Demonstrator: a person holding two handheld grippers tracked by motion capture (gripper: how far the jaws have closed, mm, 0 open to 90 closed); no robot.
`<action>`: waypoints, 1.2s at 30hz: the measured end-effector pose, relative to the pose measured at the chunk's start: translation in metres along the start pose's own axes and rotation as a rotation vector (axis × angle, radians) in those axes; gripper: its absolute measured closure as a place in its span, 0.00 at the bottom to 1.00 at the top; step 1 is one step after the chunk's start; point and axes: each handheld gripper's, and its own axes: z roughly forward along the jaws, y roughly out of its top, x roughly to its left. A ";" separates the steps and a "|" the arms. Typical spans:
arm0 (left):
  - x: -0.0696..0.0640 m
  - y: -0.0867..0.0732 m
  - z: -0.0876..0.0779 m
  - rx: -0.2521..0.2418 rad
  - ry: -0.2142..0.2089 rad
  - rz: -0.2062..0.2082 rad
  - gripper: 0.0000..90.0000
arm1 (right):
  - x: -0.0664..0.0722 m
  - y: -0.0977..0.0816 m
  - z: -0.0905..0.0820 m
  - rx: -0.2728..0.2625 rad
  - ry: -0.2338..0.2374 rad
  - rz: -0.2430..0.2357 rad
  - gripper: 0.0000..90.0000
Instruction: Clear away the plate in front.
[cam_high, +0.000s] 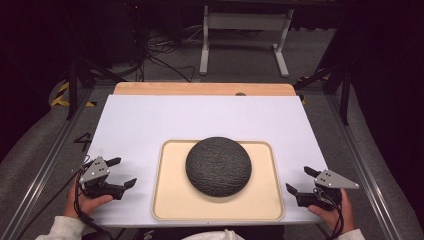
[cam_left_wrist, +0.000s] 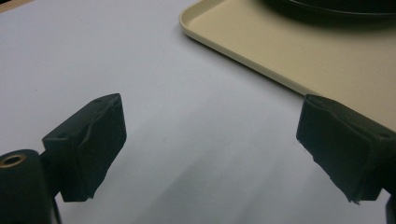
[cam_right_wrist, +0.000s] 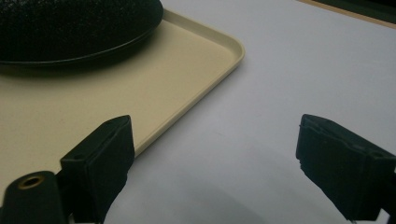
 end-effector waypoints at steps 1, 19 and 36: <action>0.000 0.000 0.000 -0.003 -0.003 -0.003 0.10 | 0.000 0.000 0.000 -0.001 0.000 0.000 0.13; -0.006 0.002 0.000 0.019 0.003 0.029 0.10 | 0.004 0.001 -0.002 0.004 -0.006 -0.008 0.13; -0.007 0.002 0.001 0.024 0.002 0.039 0.10 | 0.004 0.000 -0.001 0.008 -0.002 -0.010 0.13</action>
